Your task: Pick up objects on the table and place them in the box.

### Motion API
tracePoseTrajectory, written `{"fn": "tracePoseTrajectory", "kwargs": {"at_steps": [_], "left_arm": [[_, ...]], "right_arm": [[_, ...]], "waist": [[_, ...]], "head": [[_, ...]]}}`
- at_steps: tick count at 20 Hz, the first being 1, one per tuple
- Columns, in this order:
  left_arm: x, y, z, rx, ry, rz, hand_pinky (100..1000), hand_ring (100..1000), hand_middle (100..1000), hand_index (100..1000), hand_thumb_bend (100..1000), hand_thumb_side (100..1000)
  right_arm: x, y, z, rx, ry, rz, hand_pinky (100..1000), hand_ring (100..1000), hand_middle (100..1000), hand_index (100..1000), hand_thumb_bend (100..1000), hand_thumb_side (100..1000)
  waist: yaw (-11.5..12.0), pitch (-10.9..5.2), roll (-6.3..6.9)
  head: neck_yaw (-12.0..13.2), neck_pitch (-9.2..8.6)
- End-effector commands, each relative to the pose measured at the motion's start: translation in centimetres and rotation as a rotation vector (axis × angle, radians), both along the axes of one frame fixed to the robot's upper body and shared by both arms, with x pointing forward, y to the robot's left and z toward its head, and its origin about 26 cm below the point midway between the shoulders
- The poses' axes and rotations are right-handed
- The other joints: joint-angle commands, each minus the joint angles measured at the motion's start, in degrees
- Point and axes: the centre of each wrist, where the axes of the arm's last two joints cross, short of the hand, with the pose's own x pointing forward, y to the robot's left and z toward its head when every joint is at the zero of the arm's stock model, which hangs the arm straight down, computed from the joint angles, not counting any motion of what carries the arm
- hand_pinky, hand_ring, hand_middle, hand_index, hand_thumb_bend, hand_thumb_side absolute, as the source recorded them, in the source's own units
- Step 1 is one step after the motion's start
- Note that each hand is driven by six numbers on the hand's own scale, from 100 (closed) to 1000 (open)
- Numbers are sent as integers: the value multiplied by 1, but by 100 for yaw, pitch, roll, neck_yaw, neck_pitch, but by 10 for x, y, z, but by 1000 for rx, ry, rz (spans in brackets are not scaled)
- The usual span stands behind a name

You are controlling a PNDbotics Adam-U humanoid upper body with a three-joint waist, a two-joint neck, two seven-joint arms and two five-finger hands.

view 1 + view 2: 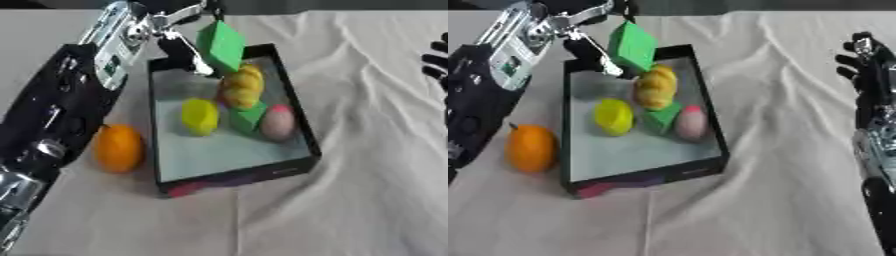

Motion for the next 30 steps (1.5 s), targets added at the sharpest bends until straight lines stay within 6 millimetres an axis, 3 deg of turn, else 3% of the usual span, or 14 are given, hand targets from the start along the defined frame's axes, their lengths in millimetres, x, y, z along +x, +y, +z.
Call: {"fn": "tracePoseTrajectory", "kwargs": {"at_steps": [1,5,10,14,20,26,30], "left_arm": [[-6,4,17,-15,-56,-20,846,841,768,907,694,422],[-27,21,41,-41,-102,-48,830,826,753,888,635,301],[-71,68,68,-35,-67,-65,824,817,742,842,537,356],[-107,104,74,-21,50,-73,832,822,748,842,492,422],[-146,140,73,-25,169,-21,834,824,749,840,479,455],[-163,150,53,-52,292,15,816,804,722,811,425,486],[-174,149,39,-44,336,56,826,818,742,822,450,493]], "right_arm": [[-2,-4,10,-11,-28,-6,813,769,748,813,100,704],[-4,-9,10,-18,-27,-22,813,769,748,813,100,701],[-7,-17,9,-33,-24,-46,812,769,747,813,100,699],[-8,-20,9,-40,-24,-55,812,769,747,813,100,700],[-8,-21,10,-44,-25,-61,812,768,746,812,100,700],[-9,-21,11,-44,-29,-63,811,768,746,812,100,699],[-8,-20,12,-39,-35,-63,810,767,745,811,100,700]], "waist": [[14,-207,-43],[71,-233,-8],[169,-273,54],[207,-266,77],[222,-243,61],[203,-223,53],[171,-201,65]], "head": [[-39,23],[-137,52],[-311,108],[-372,122],[-428,120],[-439,148],[-407,158]]}}
